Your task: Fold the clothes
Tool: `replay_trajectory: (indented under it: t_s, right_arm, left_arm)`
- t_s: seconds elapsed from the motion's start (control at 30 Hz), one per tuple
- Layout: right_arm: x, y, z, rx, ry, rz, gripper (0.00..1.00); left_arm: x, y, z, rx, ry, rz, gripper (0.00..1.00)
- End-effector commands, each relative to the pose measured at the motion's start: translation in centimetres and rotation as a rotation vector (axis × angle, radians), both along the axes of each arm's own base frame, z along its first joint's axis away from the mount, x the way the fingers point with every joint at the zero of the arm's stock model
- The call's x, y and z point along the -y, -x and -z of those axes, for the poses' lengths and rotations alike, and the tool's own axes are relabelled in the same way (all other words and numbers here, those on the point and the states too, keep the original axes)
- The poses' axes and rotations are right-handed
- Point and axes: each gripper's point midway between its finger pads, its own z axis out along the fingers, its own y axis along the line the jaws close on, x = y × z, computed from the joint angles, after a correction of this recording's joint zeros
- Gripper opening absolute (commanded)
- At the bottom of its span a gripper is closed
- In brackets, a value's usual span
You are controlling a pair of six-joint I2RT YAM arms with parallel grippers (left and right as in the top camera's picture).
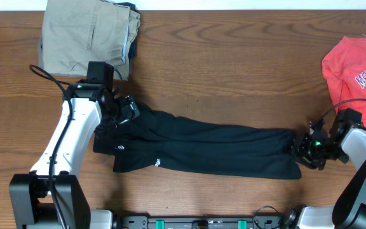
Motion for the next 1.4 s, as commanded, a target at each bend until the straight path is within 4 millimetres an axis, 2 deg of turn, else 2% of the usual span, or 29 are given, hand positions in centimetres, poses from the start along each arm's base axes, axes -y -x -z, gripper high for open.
replay_trajectory:
  t_s: [0.0,0.03,0.07,0.23,0.33,0.47,0.5,0.57,0.7,0.83,0.93,1.1,1.37]
  right_arm:
    - [-0.5,0.5,0.3,-0.012,-0.021,-0.006,0.28]
    - [-0.5,0.5,0.2,-0.013,-0.023,-0.002,0.17]
    - [-0.5,0.5,0.2,-0.013,-0.023,0.002,0.01]
    - [0.1,-0.3,-0.3,0.007,-0.002,0.014,0.01]
    - [1.1,-1.1,-1.5,0.02,0.032,0.044,0.01]
    - [4.1,-1.4,-4.0,-0.007,0.158,0.108,0.01]
    - [4.9,-1.3,-4.6,-0.023,0.198,0.13,0.01]
    - [6.4,-1.1,-6.2,-0.045,0.271,0.172,0.01]
    - [6.9,-1.5,-9.0,-0.005,0.3,0.198,0.01]
    - [7.0,-1.7,-10.7,0.032,0.313,0.21,0.01]
    - [5.9,-2.3,-11.8,0.087,0.261,0.206,0.01]
    - [1.9,-3.7,-13.5,0.207,0.127,0.097,0.01]
    - [-3.8,-5.0,-13.7,0.238,0.112,-0.082,0.01]
  left_arm:
    - [-0.4,0.1,0.3,-0.011,-0.014,0.0,0.92]
    - [-0.4,0.2,0.3,-0.013,-0.014,0.0,0.92]
    - [-0.4,0.2,0.4,-0.015,-0.014,0.0,0.92]
    - [-0.4,0.3,0.4,-0.016,-0.014,0.0,0.92]
    - [-0.4,0.3,0.4,-0.016,-0.014,0.0,0.93]
    - [-0.4,0.5,0.4,-0.024,-0.015,0.003,0.93]
    - [-0.4,0.6,0.4,-0.027,-0.015,0.003,0.99]
    - [-0.4,0.6,0.4,-0.027,-0.015,0.003,0.98]
    - [-0.4,0.6,0.4,-0.027,-0.015,0.003,0.98]
    - [-0.4,0.6,0.4,-0.027,-0.015,0.003,0.98]
    - [-0.4,0.5,0.4,-0.026,-0.015,0.003,0.98]
    - [-0.4,0.5,0.4,-0.026,-0.015,0.003,0.98]
    - [-0.4,0.5,0.4,-0.027,-0.015,0.003,0.98]
